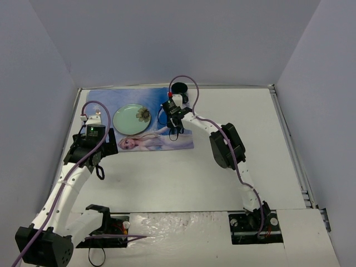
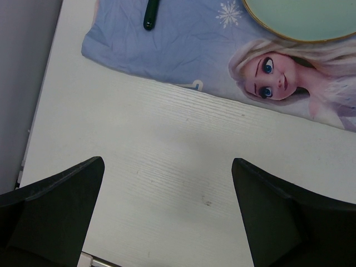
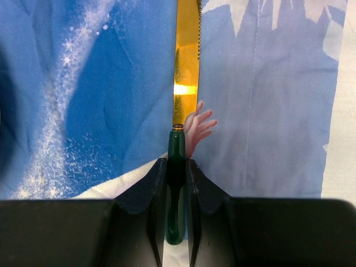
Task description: Set the dinner table for one person
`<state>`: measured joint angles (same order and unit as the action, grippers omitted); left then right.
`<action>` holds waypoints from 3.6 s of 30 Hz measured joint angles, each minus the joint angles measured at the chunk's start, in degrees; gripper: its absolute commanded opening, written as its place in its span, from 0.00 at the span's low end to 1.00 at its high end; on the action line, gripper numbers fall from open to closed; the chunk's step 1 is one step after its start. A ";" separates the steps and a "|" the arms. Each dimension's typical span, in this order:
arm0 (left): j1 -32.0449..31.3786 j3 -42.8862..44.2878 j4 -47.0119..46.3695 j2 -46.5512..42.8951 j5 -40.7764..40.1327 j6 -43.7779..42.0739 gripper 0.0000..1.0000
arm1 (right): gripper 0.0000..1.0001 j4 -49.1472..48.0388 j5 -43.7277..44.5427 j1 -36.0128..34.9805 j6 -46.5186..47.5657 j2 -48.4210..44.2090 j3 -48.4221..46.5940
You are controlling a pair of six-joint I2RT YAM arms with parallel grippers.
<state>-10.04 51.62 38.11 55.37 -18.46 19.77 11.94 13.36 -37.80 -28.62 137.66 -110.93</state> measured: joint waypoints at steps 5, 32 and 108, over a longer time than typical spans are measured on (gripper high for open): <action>-0.02 0.02 0.00 0.02 0.25 0.00 0.97 | 0.00 -0.34 -0.13 0.02 -0.18 -0.82 1.35; -0.02 0.01 -0.02 0.02 0.44 0.00 0.97 | 0.25 -0.10 -0.12 0.08 -0.99 -3.87 5.95; -5.66 17.05 25.61 -34.56 -5.66 4.55 0.97 | 1.00 -4.82 31.28 0.74 17.15 -108.71 70.17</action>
<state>-15.70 68.66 63.72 20.82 -24.12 24.32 7.13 44.65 -37.06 -11.47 28.95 -40.76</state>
